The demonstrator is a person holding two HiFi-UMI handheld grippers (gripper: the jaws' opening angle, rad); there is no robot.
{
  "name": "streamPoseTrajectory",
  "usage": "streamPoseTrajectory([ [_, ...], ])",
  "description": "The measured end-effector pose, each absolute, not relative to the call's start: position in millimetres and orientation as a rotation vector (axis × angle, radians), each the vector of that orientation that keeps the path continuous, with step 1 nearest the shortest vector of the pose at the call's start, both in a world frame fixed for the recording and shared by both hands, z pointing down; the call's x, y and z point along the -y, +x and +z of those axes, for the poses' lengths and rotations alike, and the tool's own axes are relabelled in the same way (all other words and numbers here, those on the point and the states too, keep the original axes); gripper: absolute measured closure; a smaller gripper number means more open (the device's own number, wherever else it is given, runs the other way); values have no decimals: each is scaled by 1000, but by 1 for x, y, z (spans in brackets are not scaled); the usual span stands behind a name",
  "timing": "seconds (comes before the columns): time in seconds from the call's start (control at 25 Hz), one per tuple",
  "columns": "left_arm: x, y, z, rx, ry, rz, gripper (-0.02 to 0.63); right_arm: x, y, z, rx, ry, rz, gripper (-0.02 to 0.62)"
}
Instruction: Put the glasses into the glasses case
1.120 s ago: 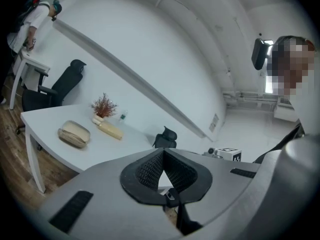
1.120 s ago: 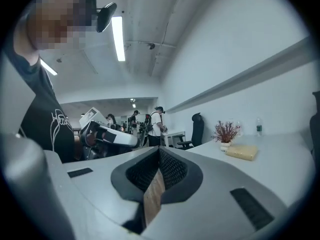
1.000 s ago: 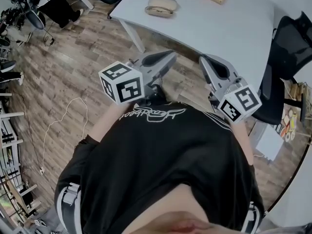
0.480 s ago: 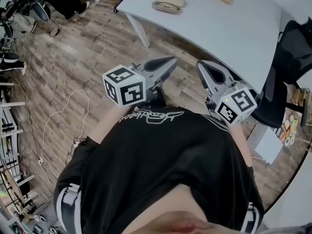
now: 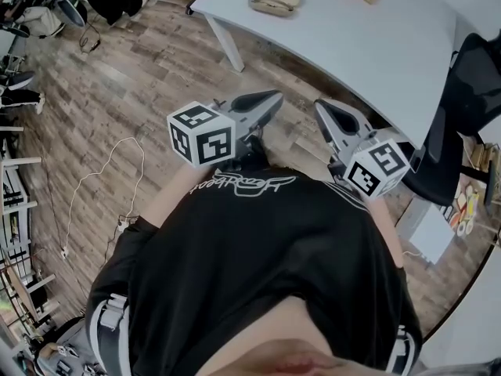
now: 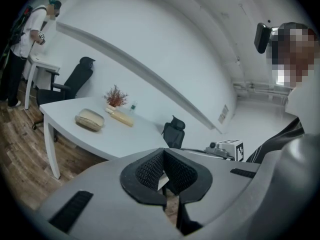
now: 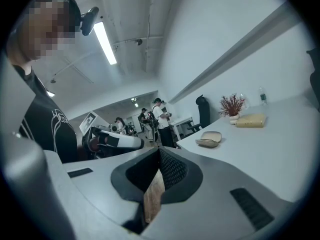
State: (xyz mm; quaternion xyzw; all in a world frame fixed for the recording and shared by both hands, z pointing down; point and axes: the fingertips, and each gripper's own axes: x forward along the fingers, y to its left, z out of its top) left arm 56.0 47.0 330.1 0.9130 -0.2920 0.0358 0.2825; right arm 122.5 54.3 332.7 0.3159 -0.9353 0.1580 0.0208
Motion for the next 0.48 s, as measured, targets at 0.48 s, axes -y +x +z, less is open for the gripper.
streamPoseTrajectory([
  [0.48, -55, 66, 319, 780, 2480, 96, 600, -62, 125, 332, 2908, 967, 465, 586],
])
